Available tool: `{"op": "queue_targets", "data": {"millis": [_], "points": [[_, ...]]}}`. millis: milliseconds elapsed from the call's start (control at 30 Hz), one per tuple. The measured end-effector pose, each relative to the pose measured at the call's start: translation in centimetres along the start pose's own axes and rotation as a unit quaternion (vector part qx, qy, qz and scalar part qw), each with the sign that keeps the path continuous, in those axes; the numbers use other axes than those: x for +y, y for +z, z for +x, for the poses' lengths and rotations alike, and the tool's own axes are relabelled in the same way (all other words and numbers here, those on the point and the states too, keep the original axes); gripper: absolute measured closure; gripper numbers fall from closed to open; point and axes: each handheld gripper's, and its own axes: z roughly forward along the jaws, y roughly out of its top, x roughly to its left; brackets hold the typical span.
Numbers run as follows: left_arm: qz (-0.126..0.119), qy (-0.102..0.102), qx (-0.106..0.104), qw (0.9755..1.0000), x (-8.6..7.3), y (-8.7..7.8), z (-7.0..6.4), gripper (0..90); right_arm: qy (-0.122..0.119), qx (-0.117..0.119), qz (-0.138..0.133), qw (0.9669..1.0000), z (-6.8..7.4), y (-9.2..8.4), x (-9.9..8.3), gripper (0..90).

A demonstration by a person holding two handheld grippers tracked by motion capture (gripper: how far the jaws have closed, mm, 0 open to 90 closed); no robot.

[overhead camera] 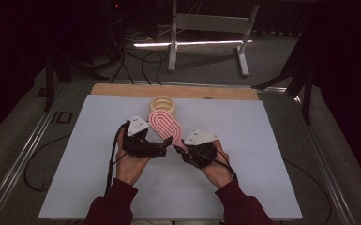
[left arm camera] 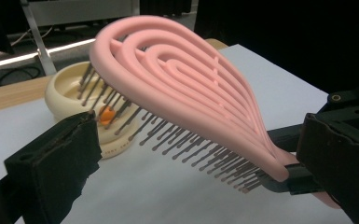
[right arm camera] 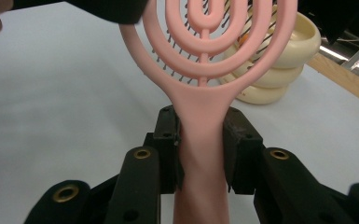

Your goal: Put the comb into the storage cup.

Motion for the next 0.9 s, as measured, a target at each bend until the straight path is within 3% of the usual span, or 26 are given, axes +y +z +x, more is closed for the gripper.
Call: {"op": "queue_targets", "data": {"millis": [267,367,433,567,667,833,900], "points": [[0.010,-0.024,-0.018,0.9995,0.26,0.64,-0.21,8.2,-0.005,0.000,-0.009,1.0000,0.36,-0.14,0.16,70.2],[0.005,-0.039,-0.035,0.9986,0.41,0.71,-0.26,16.1,-0.010,0.000,-0.013,0.9999,0.57,-0.23,0.19,70.2],[0.005,-0.040,-0.036,0.9985,0.45,0.73,-0.31,18.3,-0.010,0.001,-0.014,0.9999,0.61,-0.27,0.19,70.2],[0.013,-0.042,-0.036,0.9984,0.50,0.90,-0.56,31.8,-0.006,-0.004,-0.021,0.9998,0.57,-0.45,0.21,70.2],[0.009,-0.051,-0.041,0.9978,0.45,0.97,-0.66,34.9,-0.006,-0.004,-0.022,0.9997,0.58,-0.45,0.21,70.2],[0.005,-0.071,-0.049,0.9963,0.48,1.05,-0.44,42.4,-0.011,-0.011,-0.027,0.9995,0.81,-0.45,0.17,70.2],[0.003,-0.087,-0.064,0.9941,0.46,1.06,-0.14,46.5,-0.014,-0.008,-0.025,0.9995,0.76,-0.44,0.15,70.3]]}}
